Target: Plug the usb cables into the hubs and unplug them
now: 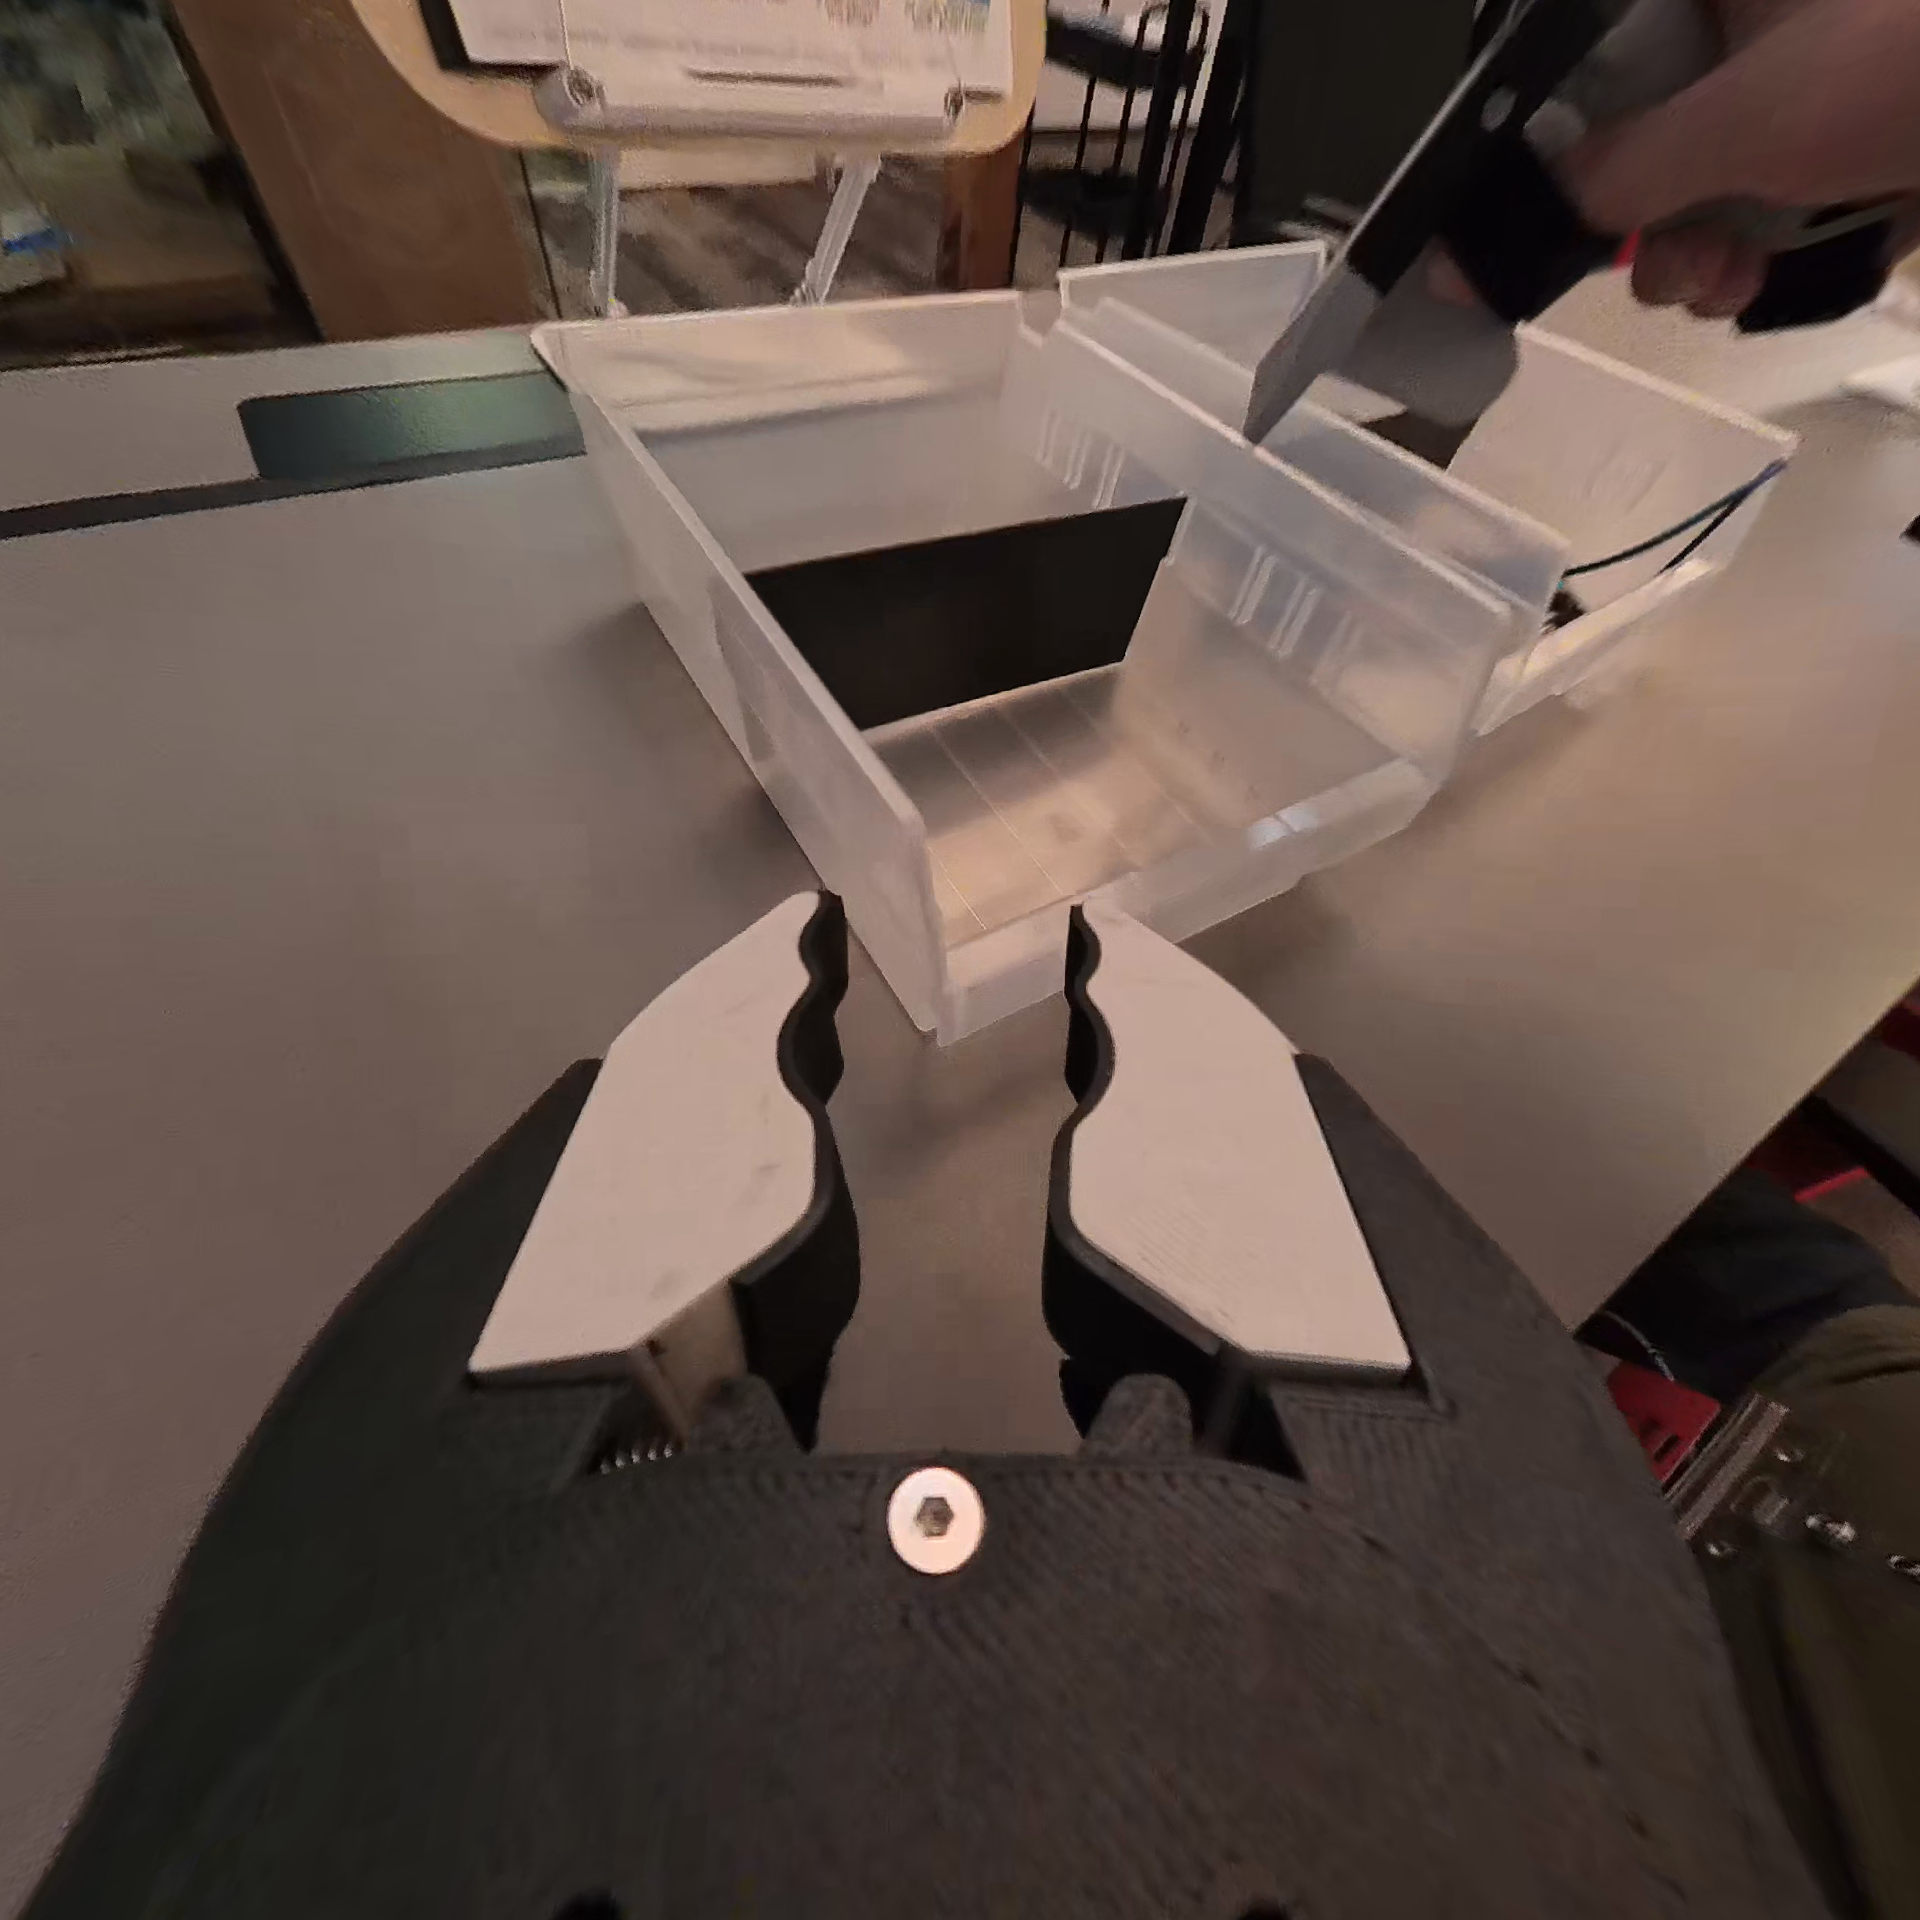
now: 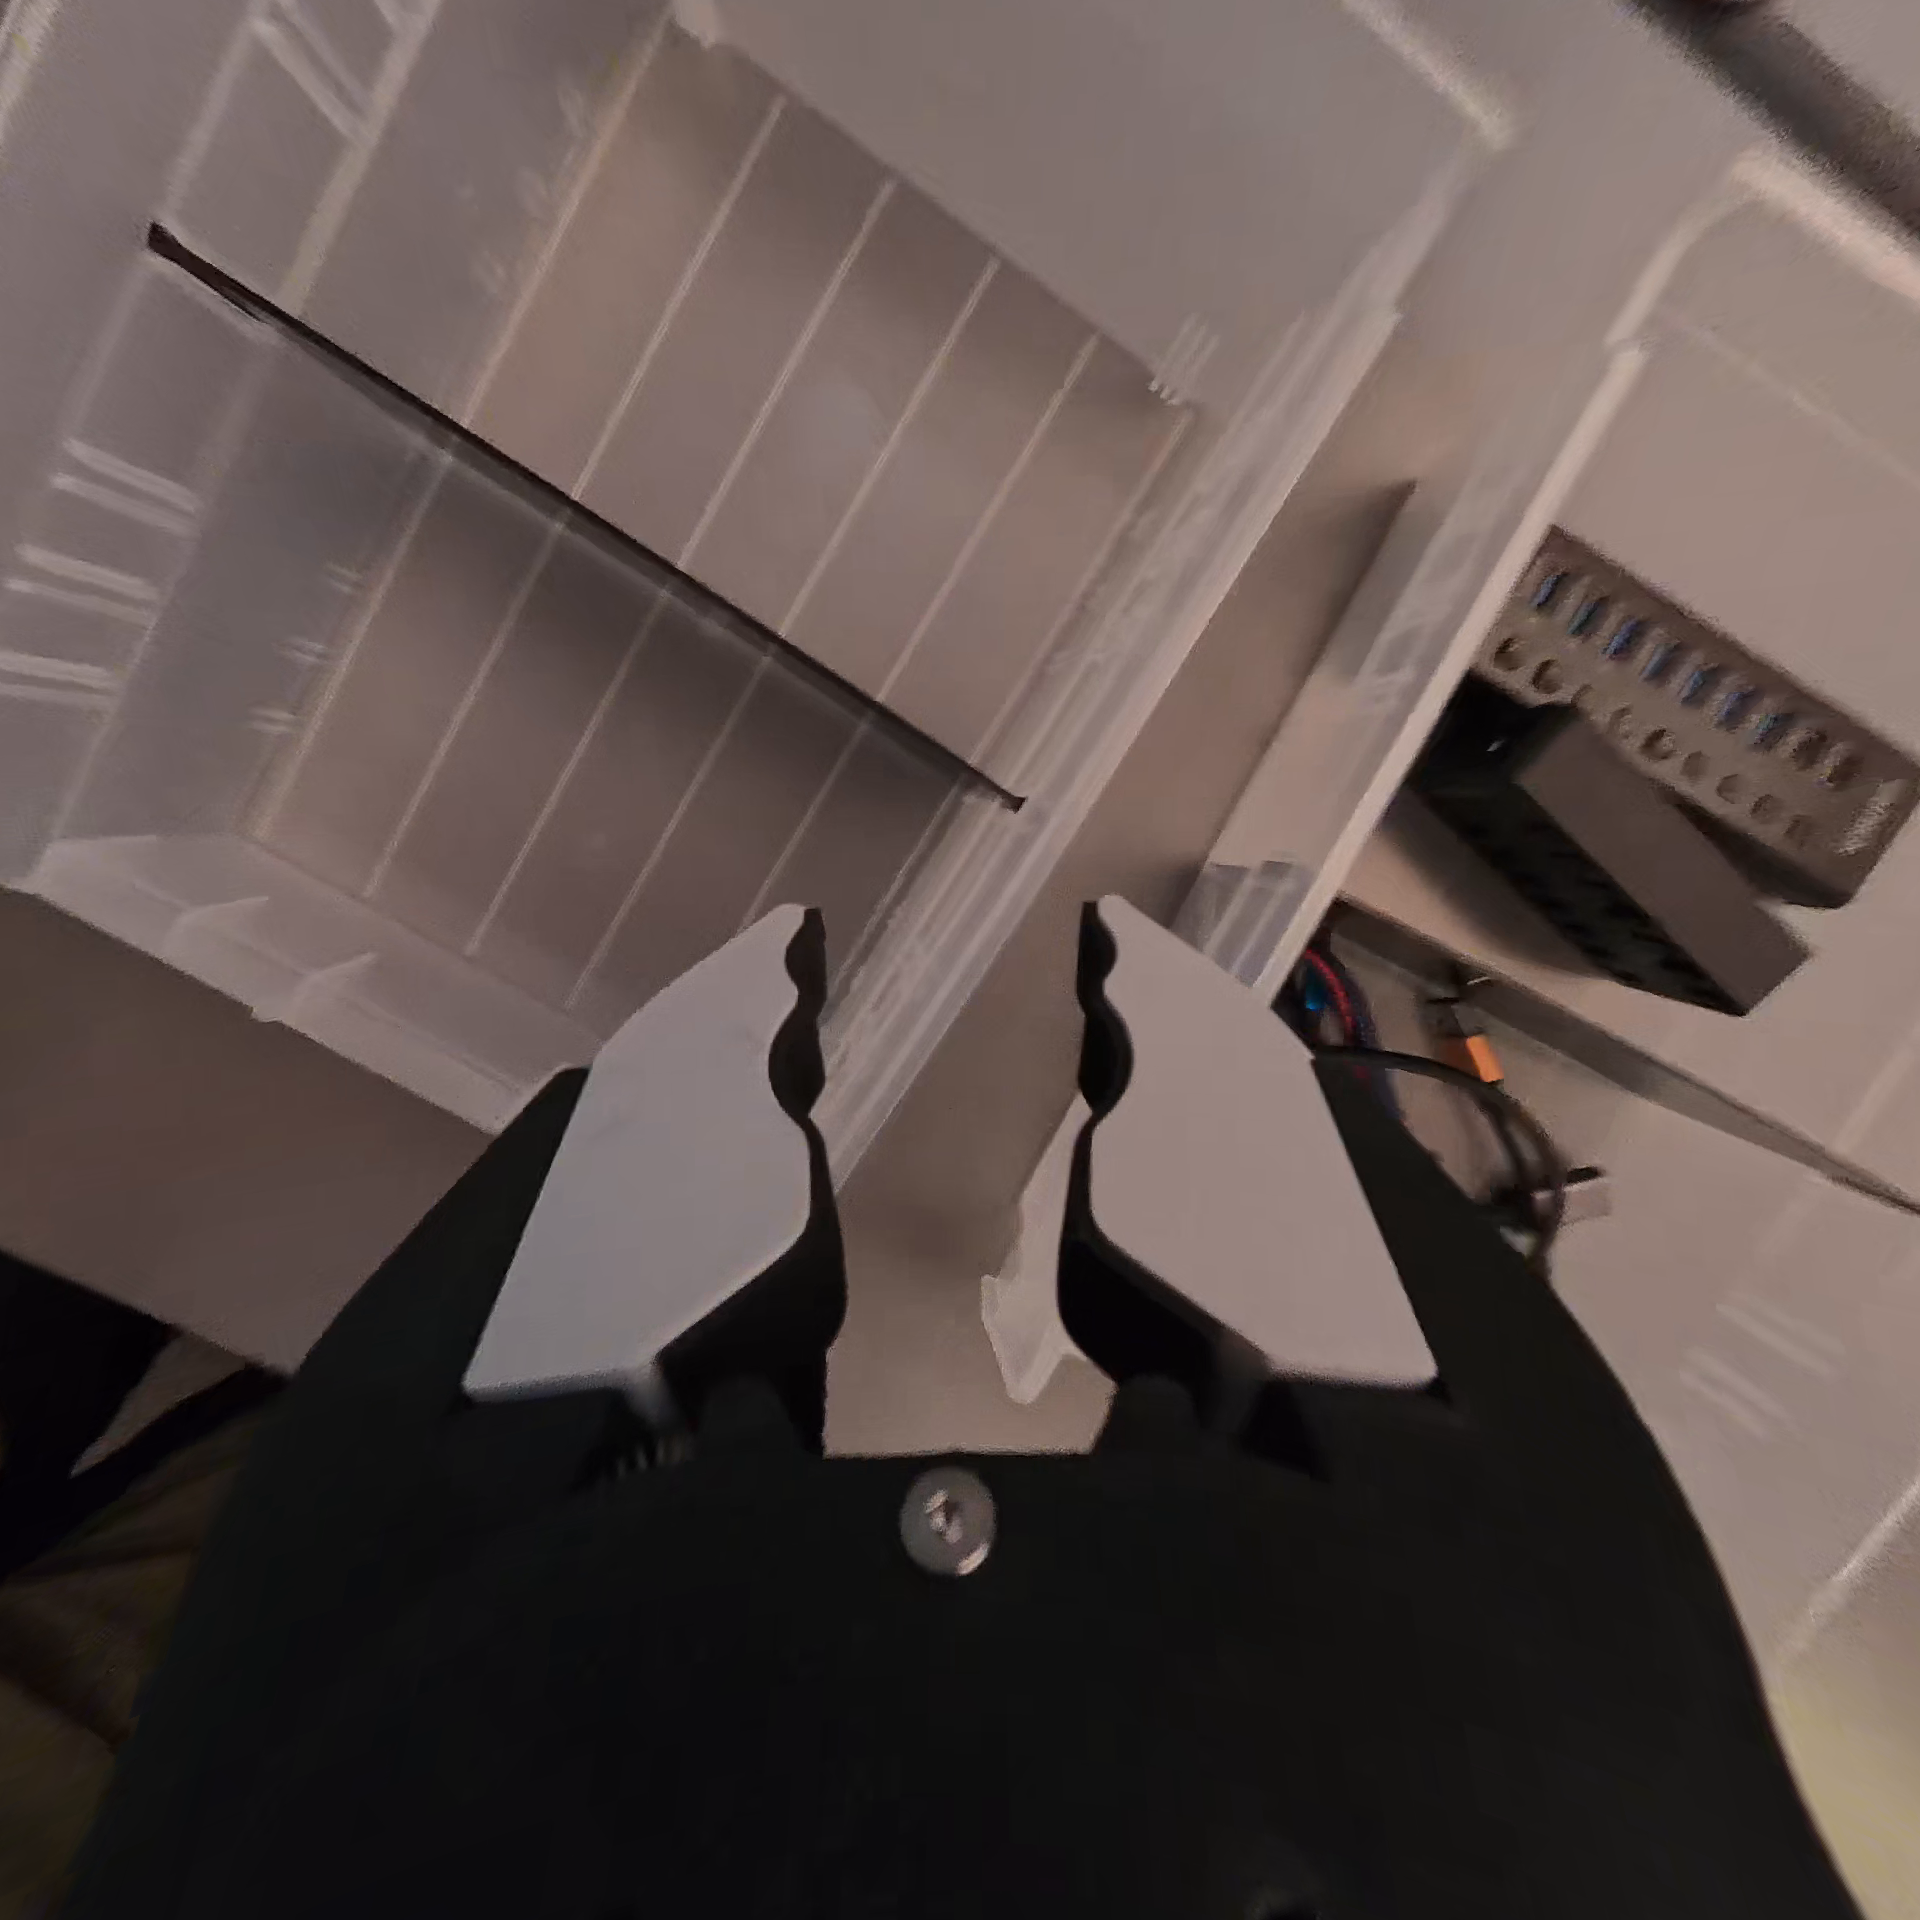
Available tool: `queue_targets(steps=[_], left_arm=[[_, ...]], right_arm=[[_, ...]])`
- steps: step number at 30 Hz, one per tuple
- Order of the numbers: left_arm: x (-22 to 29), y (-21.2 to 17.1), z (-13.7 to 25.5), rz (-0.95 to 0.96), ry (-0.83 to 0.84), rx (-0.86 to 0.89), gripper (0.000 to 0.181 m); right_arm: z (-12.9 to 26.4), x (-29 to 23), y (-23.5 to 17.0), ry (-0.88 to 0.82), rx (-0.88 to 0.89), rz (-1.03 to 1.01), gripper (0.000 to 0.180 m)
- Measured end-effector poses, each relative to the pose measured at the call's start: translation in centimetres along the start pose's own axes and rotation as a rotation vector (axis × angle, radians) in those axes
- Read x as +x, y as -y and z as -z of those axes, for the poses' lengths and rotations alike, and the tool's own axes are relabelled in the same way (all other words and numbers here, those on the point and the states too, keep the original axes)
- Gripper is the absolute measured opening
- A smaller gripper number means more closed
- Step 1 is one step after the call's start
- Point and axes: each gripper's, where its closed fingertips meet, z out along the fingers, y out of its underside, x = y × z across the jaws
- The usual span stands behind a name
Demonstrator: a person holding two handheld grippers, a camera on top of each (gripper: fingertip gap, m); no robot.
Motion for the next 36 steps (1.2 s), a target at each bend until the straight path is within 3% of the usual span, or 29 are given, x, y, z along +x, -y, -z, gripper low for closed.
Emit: queue_targets(steps=[4, 8, 12, 19, 25, 29, 32, 36], left_arm=[[-0.5, 0.8, 1.5, 0.062, -0.047, 0.072, 0.040], [-1.4, 2.5, 3.2, 0.054, -0.007, 0.160, 0.041], [-1.1, 2.3, 3.2, 0.061, -0.034, 0.143, 0.042], [-0.4, 3.7, 6.0, 0.073, -0.030, 0.217, 0.044], [0.1, 5.3, 9.8, 0.094, 0.068, 0.312, 0.048], [1.4, 5.6, 7.0, 0.082, 0.059, 0.221, 0.057], [2.6, 6.2, 1.9, -0.168, 0.139, 0.057, 0.058], [2.1, 8.9, -4.3, -0.737, 0.353, -0.180, 0.060]], right_arm=[[-3.4, -0.6, -2.7, 0.066, -0.157, -0.089, 0.048], [-6.6, -1.3, -4.0, 0.085, -0.246, -0.107, 0.032], [-7.0, -0.7, -2.9, 0.143, -0.268, -0.196, 0.009], [-6.3, -1.3, -1.7, 0.278, -0.342, -0.143, 0.005], [0.0, 0.4, 0.5, 0.343, -0.324, -0.015, 0.005], [7.3, 6.8, 1.4, 0.317, -0.212, -0.020, 0.005], [12.4, 14.1, -0.5, 0.300, -0.113, -0.136, 0.005], [16.7, 24.9, -6.5, 0.175, -0.029, -0.318, 0.005]])
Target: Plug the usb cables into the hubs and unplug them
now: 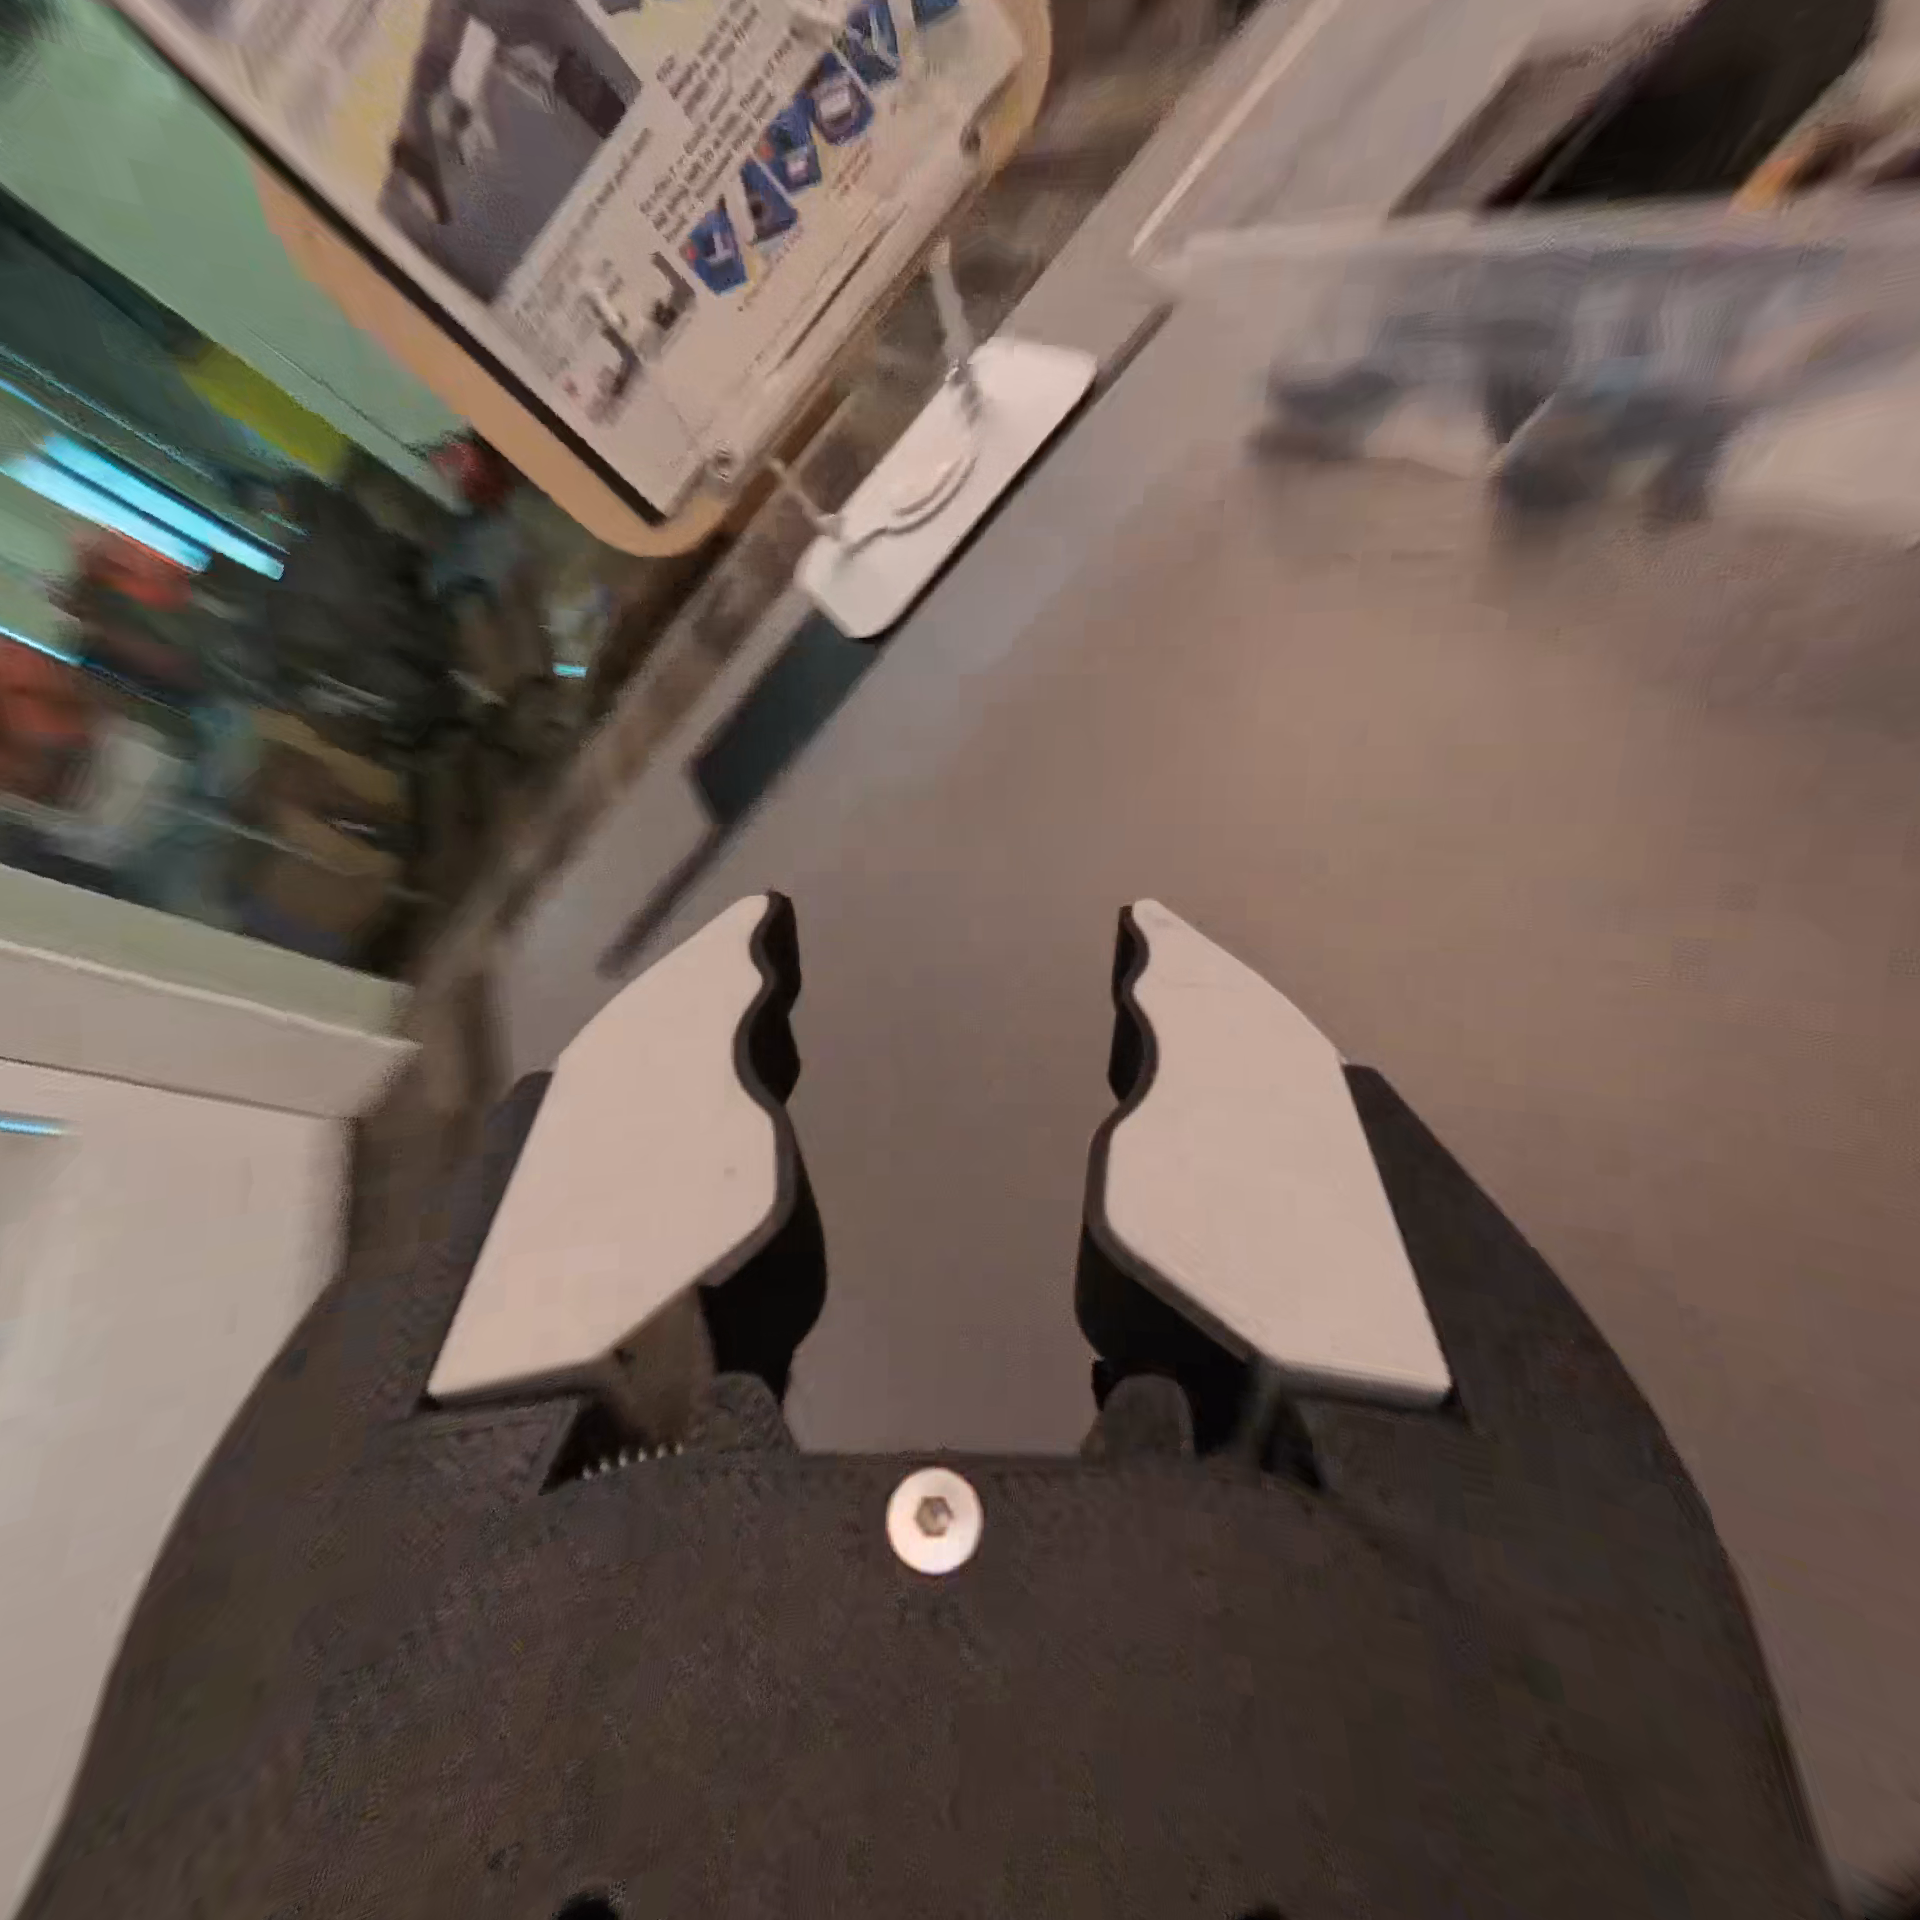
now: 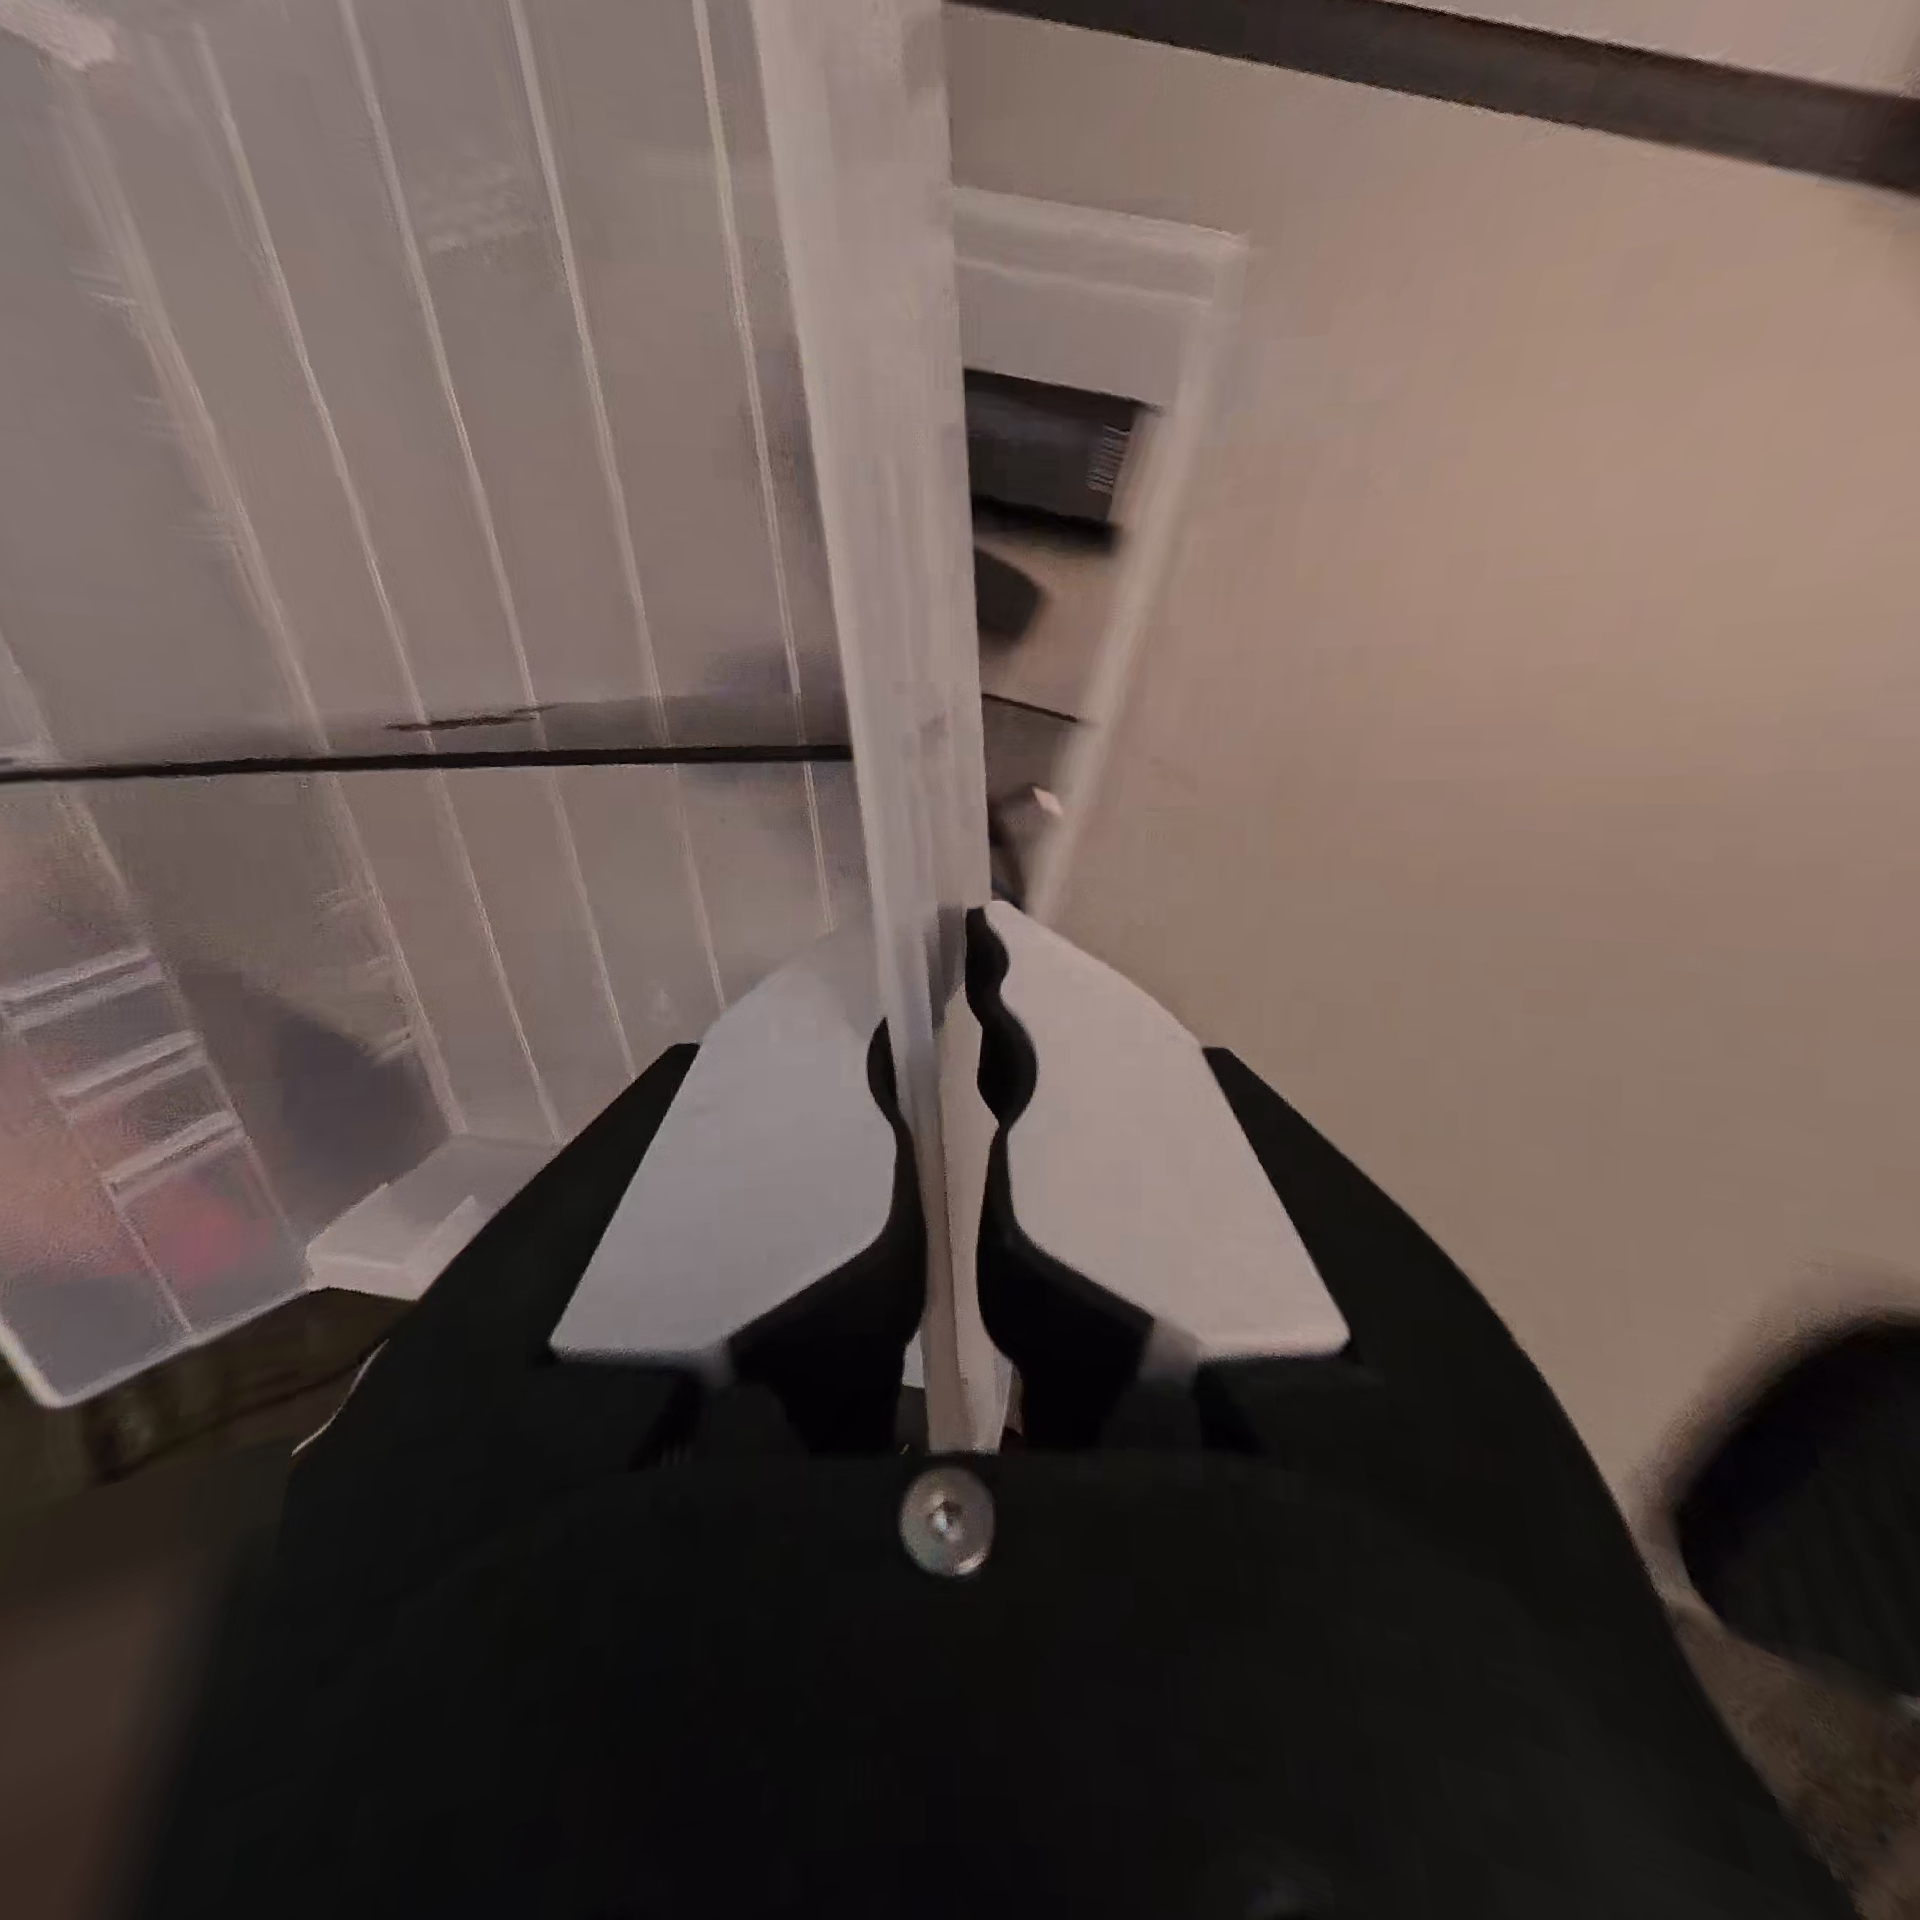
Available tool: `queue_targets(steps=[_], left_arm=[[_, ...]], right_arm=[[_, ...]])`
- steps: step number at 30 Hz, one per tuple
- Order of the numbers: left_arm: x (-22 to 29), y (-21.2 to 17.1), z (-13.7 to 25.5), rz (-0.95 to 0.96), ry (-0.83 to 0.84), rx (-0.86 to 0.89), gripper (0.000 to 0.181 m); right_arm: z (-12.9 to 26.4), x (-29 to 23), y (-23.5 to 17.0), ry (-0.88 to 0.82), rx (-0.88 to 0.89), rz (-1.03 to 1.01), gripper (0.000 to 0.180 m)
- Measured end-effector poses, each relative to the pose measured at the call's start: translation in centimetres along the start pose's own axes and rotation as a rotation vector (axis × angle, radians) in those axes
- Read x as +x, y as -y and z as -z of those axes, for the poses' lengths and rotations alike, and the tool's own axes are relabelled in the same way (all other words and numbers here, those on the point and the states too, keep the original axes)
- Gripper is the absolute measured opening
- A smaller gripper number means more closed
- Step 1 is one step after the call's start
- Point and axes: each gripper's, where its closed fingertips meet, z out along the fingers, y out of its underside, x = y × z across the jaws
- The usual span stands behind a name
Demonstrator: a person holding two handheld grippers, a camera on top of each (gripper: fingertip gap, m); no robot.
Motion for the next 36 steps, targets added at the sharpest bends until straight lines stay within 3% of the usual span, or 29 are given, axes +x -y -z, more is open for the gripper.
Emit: queue_targets(steps=[4, 8, 12, 16, 18, 19, 22, 24, 26, 28, 33, 36], left_arm=[[-2.8, 4.1, -2.3, -0.528, 0.197, -0.078, 0.059], [-3.5, 8.4, -2.3, -0.836, 0.331, -0.100, 0.059], [-2.0, 11.9, -2.2, -0.931, 0.351, -0.052, 0.059], [0.0, 14.1, -2.7, -0.965, 0.340, -0.017, 0.058], [2.0, 13.6, -3.9, -0.819, 0.184, -0.010, 0.055], [4.0, 12.7, -4.7, -0.629, 0.003, -0.022, 0.055], [10.1, 11.9, -6.5, 0.085, -0.520, -0.086, 0.076], [12.1, 11.9, -8.6, 0.417, -0.698, -0.149, 0.094], [14.2, 12.3, -10.6, 0.627, -0.836, -0.203, 0.104], [16.2, 12.5, -12.2, 0.712, -0.914, -0.268, 0.103], [19.1, 10.2, -15.8, 0.515, -0.895, -0.517, 0.100], [19.9, 9.7, -16.0, 0.471, -0.974, -0.635, 0.097]], right_arm=[[2.7, 10.5, -5.2, -0.133, 0.026, -0.168, 0.005], [2.3, 18.6, -10.6, -0.191, 0.022, -0.323, 0.006], [0.2, 23.3, -14.7, -0.207, -0.017, -0.415, 0.007], [-1.3, 24.8, -16.3, -0.206, -0.063, -0.409, 0.007], [-1.7, 25.0, -16.3, -0.209, -0.071, -0.386, 0.007], [-1.9, 25.2, -16.2, -0.213, -0.070, -0.375, 0.007], [-2.9, 25.4, -16.0, -0.216, -0.074, -0.347, 0.008], [-3.9, 25.7, -16.2, -0.213, -0.083, -0.343, 0.008], [-4.9, 26.0, -16.6, -0.202, -0.101, -0.342, 0.008], [-5.9, 26.4, -17.0, -0.200, -0.117, -0.338, 0.008], [-7.8, 27.1, -17.0, -0.163, -0.083, -0.347, 0.008], [-8.8, 28.1, -16.9, -0.175, -0.068, -0.350, 0.005]])
